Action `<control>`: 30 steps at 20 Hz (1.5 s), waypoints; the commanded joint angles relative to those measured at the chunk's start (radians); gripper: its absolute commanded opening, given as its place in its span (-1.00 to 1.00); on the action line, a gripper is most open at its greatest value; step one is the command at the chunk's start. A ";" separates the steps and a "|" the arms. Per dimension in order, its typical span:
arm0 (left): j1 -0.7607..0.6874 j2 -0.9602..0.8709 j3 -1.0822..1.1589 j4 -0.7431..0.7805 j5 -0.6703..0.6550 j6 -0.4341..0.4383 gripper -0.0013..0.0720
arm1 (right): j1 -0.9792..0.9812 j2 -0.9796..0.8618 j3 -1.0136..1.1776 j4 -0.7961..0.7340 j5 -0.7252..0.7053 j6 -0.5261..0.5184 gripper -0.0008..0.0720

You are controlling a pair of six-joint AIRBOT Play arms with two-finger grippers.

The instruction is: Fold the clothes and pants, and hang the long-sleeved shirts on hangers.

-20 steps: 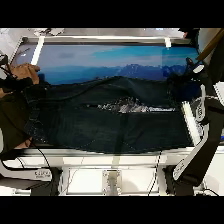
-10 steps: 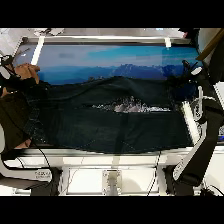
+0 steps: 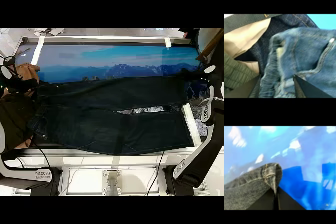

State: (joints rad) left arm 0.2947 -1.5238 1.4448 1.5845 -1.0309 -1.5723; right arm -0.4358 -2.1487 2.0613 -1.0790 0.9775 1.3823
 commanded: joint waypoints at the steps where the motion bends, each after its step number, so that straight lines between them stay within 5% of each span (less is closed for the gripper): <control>1: -0.004 0.000 0.001 0.000 -0.006 -0.006 0.31 | -0.021 0.014 -0.002 0.008 -0.010 0.020 -0.75; 3: -0.007 0.000 0.001 0.000 -0.008 -0.022 0.31 | -0.018 0.015 -0.007 0.010 0.002 0.021 0.52; 4: -0.008 0.002 0.001 0.001 -0.027 -0.022 0.31 | -0.018 0.018 -0.006 0.009 0.025 0.023 0.58; 10: 0.037 0.092 -0.086 0.185 -0.420 0.009 0.31 | -0.126 0.180 -0.007 -0.085 0.375 -0.061 0.53; 13: 0.102 0.306 -0.358 0.147 -0.333 -0.002 0.31 | -0.222 0.304 -0.043 -0.075 0.571 -0.109 0.53; 19: 0.417 0.687 -0.820 -0.051 -0.188 -0.029 0.31 | -0.339 0.532 -0.154 -0.013 0.687 -0.121 0.54; 24: 0.677 0.585 -0.872 -0.481 -0.088 0.332 0.30 | -0.338 0.671 -0.154 0.016 0.682 -0.108 0.53; 30: 0.681 0.360 -0.871 -0.779 -0.041 0.605 0.30 | -0.338 0.792 -0.154 0.022 0.747 -0.061 0.53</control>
State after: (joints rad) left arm 0.9569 -1.0775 0.5804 1.0100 -1.1046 -1.1427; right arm -0.7734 -1.4139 1.9076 -1.0634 1.6863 1.2984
